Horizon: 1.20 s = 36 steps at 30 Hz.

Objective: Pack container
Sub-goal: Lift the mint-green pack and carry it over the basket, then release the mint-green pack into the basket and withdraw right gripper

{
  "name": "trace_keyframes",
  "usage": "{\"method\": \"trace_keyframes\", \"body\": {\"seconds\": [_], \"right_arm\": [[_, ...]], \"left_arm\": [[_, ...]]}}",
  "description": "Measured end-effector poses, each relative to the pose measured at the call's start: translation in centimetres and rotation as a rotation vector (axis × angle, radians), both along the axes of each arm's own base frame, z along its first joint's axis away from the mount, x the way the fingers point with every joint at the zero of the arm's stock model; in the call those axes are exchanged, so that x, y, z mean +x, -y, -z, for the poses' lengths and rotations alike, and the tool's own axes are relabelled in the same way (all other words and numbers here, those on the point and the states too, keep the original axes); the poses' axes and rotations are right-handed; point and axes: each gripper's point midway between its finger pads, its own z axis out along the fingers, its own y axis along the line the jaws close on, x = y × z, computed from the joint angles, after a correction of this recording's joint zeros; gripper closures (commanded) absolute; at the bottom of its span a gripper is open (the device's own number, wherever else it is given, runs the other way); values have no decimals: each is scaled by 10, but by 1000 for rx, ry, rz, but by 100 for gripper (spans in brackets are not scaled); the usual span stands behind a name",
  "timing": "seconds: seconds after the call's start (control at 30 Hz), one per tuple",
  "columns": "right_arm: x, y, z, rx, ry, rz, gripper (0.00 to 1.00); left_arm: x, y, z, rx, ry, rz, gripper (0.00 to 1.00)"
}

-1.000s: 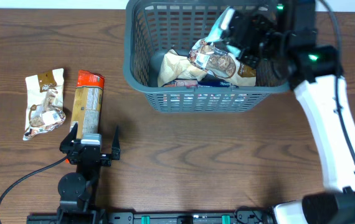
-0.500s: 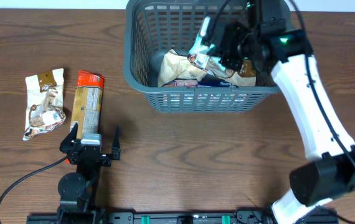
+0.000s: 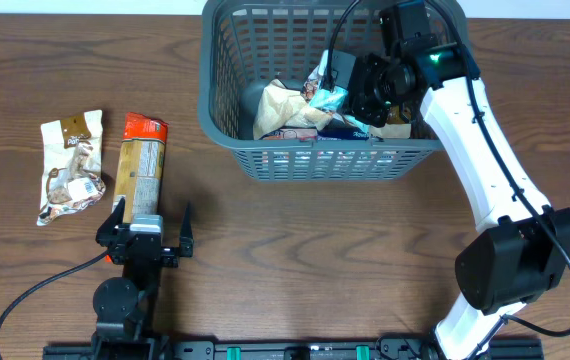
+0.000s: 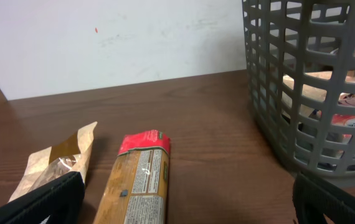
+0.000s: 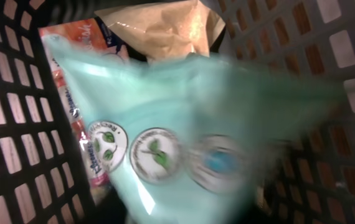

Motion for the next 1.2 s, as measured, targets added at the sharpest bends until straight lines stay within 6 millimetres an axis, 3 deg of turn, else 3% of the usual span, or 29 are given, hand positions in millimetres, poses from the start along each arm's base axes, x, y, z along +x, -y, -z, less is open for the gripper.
{"method": "trace_keyframes", "body": {"seconds": [0.3,0.5,0.6,0.73,0.83,0.93,1.0,1.07,1.13,1.2], "right_arm": [[6,-1,-3,12,16,23,1],[30,-7,-26,99,95,126,1],[45,-9,-65,166,177,188,1],[50,6,-153,272,322,347,1],[33,54,-225,338,451,573,1],[2,126,-264,354,521,845,1],[-24,183,-270,343,523,1054,1],[-44,227,-267,331,507,1222,1],[-60,265,-255,322,464,1362,1],[-69,290,-242,312,419,1462,1]], "left_arm": [[0,0,0,0,0,0,1],[0,0,0,0,1,0,1],[0,0,0,0,0,0,1],[0,0,0,-9,0,-1,1],[0,0,1,-69,-10,-8,1],[-3,0,4,-133,-49,-19,1],[-8,-1,11,-159,-123,-32,1],[-14,-1,20,-169,-203,-42,1],[-18,-2,19,-177,-264,-51,1],[-20,-2,5,-177,-301,-56,1]]}}
